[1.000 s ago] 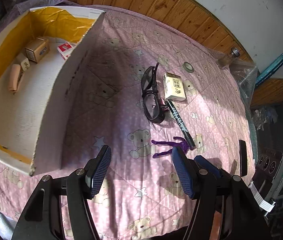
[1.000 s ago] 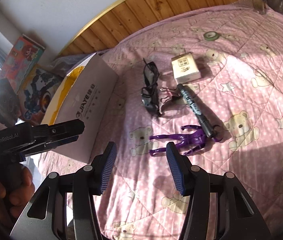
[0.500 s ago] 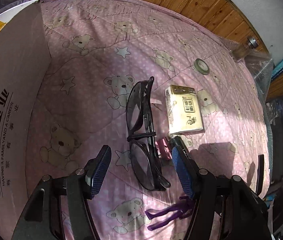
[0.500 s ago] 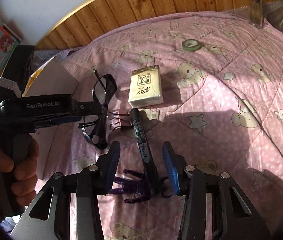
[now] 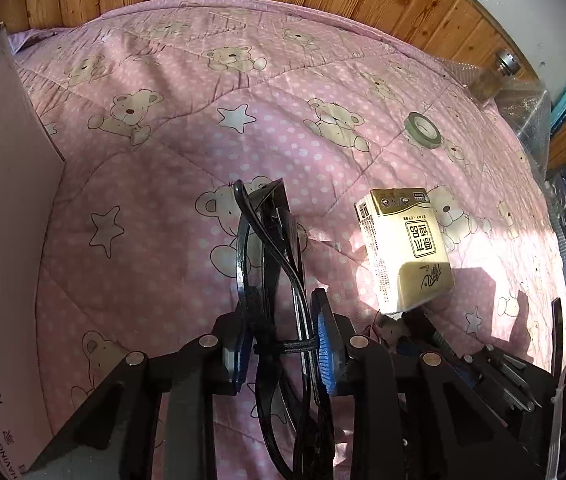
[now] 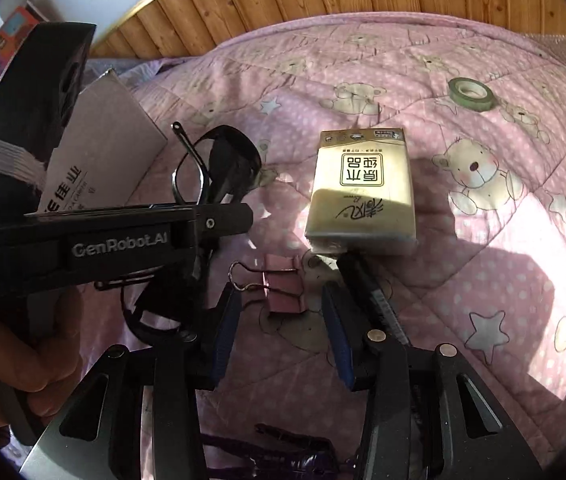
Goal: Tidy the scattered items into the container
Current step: 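Close the left gripper on the black glasses while the right gripper grasps the pink binder clip, then carry the glasses with the left tool while the right tool carries the binder clip to the box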
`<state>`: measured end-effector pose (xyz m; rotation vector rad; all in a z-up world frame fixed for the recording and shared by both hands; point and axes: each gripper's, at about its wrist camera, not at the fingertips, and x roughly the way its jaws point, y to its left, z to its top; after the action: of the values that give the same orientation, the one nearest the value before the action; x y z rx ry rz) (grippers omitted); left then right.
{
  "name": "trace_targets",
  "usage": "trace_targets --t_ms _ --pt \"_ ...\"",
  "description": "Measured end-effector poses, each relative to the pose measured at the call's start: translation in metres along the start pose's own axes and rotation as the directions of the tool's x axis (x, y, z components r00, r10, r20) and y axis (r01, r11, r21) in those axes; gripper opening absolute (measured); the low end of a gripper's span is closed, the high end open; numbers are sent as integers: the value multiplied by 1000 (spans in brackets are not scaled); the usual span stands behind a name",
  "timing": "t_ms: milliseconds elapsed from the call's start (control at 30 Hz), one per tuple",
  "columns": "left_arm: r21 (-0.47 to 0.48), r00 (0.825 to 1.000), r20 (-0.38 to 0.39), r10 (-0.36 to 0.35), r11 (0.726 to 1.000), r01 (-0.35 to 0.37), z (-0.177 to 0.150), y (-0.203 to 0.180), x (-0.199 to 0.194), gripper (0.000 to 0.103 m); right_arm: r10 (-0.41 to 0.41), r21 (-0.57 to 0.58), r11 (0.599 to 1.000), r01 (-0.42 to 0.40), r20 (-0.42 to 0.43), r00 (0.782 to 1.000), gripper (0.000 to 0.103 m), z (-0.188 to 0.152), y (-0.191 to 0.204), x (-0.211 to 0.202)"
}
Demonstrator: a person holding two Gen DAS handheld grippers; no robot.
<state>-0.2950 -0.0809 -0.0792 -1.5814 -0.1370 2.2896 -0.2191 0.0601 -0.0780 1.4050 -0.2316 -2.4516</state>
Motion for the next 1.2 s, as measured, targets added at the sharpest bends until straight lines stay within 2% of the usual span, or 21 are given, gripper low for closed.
trace_targets --t_ms 67,233,467,867,1200 --pt "-25 1000 3 -17 1000 17 -1 5 -5 28 -27 -15 1000 27 -4 1000 22 4 -1 4" --pt "-87 998 38 -57 994 60 -7 23 -31 27 -7 21 1000 7 -2 1000 21 5 -6 1" --pt "-140 991 86 -101 984 112 -18 39 -71 27 40 75 996 -43 45 998 21 0 6 -31" --pt "-118 979 150 -139 980 158 -39 37 -124 27 76 125 989 -84 66 995 21 -24 30 -62" --pt "-101 971 186 -149 980 170 -82 38 -166 27 103 146 983 -111 61 993 21 -62 49 -84"
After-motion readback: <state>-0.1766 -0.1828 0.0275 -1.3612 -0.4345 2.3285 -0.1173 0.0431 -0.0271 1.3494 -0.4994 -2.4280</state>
